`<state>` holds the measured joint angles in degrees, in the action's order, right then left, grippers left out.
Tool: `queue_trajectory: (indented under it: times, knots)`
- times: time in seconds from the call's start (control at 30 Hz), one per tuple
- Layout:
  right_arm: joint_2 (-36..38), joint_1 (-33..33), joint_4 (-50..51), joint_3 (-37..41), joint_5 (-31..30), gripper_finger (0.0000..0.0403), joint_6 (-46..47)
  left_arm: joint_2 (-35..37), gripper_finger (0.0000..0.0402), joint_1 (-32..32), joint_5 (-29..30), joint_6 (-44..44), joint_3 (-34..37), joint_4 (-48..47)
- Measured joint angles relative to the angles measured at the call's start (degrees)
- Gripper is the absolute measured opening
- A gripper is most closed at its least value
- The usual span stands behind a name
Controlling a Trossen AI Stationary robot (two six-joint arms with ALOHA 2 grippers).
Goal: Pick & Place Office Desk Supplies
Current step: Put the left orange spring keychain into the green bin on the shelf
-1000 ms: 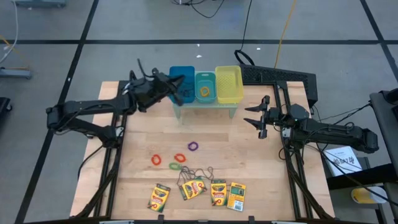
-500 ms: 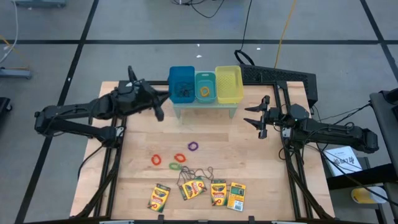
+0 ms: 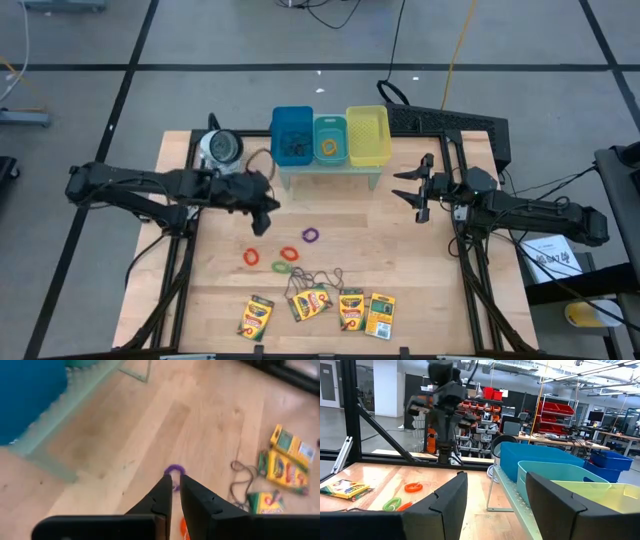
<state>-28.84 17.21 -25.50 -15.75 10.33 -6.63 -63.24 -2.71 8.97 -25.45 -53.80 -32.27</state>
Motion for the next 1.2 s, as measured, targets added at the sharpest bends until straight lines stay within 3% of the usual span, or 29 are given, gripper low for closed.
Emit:
queue_trajectory:
  times: [0.17, 0.3, 0.6, 0.83, 0.97, 1.2]
  knots:
    - [-0.48, 0.00, -0.01, 0.00, 0.00, 0.0194, 1.25, -0.85, 0.0042, -5.37, 7.10, 1.73, -0.02, 1.10]
    - [-0.72, 0.00, -0.04, -0.02, 0.00, 0.0194, 1.29, -0.73, 0.0042, -10.18, 8.41, -1.99, -0.04, -1.16]
    - [-1.85, 0.00, 0.02, -0.02, 0.02, 0.0194, 1.44, -6.12, 0.0042, -18.89, 4.41, -35.00, -0.03, -20.72]
    - [-2.25, 0.00, -0.04, -0.02, 0.02, 0.0194, 1.34, -13.61, 0.0047, -20.38, 0.39, -55.81, -0.01, -30.91]
    - [-2.28, 0.00, -0.02, -0.02, 0.02, 0.0194, 1.29, -17.46, 0.0081, -20.36, -3.14, -58.76, -0.02, -31.15]
    - [-2.57, 0.00, -0.03, -0.02, 0.04, 0.0194, 1.28, -24.14, 0.0169, -20.32, -3.45, -58.47, 0.09, -31.21]
